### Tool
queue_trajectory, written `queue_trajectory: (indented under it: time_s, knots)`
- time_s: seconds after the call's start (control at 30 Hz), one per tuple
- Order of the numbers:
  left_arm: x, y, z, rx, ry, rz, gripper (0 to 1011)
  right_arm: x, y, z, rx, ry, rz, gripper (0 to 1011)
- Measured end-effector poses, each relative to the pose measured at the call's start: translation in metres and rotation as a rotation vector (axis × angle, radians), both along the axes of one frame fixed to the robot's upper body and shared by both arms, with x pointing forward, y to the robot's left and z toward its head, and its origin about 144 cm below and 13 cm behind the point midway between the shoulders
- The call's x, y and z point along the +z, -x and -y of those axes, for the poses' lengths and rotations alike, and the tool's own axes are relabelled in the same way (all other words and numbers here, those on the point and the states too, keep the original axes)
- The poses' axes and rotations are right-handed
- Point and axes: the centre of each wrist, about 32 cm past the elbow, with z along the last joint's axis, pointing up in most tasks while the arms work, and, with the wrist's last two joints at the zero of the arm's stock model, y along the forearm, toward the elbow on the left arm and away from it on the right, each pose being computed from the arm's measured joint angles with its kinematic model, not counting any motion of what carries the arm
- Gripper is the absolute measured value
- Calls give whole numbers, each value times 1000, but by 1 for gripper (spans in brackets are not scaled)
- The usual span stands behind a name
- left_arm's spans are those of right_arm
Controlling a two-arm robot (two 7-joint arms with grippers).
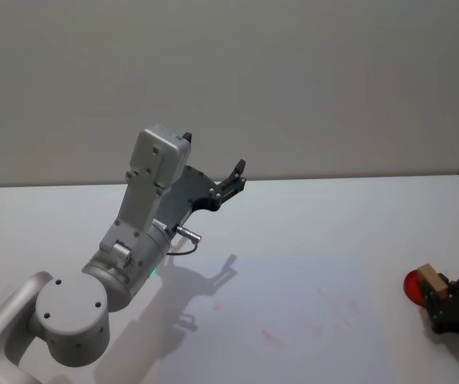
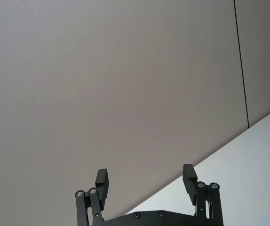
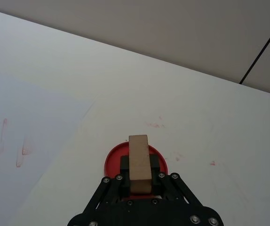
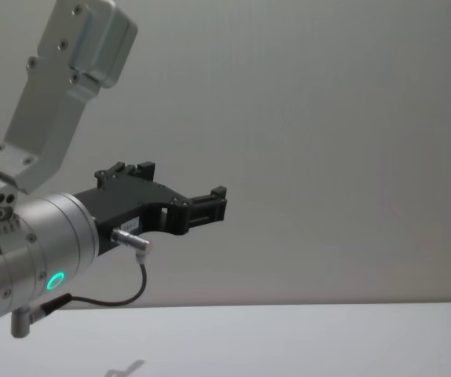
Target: Use the one hand to pick up the stamp and affix it onto the A4 paper.
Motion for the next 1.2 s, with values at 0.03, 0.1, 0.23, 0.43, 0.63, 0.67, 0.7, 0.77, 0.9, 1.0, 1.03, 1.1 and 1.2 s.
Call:
queue_trajectory:
  time_s: [0.03,0.1,0.23,0.43,0.63,0.67,0.7,0.77,0.9,1.0,1.03,1.1,1.2]
  knots:
    - [0,0,0,0,0,0,1001,0,0,0,-1,1,-2,220]
    - [0,0,0,0,0,0,1001,0,0,0,-2,2,-3,220]
    - [0,0,0,0,0,0,1001,-1,0,0,-4,5,-9,220]
    - [0,0,0,0,0,0,1001,-1,0,0,-5,9,-16,220]
    - [0,0,0,0,0,0,1001,-2,-1,0,-7,10,-19,220]
    - [0,0,0,0,0,0,1001,-2,-2,0,-8,9,-19,220]
    - [0,0,0,0,0,0,1001,-2,-2,0,-8,9,-18,220]
    - [0,0,0,0,0,0,1001,-2,-2,0,-9,7,-18,220]
    - [0,0,0,0,0,0,1001,-1,-3,-1,-11,0,-16,220]
    - [0,0,0,0,0,0,1001,1,-4,-3,-10,-15,-8,220]
    - [0,0,0,0,0,0,1001,2,-5,-3,-10,-18,-5,220]
    - [0,0,0,0,0,0,1001,4,-5,-5,-8,-31,4,220]
    - [0,0,0,0,0,0,1001,9,-6,-7,-2,-51,17,220]
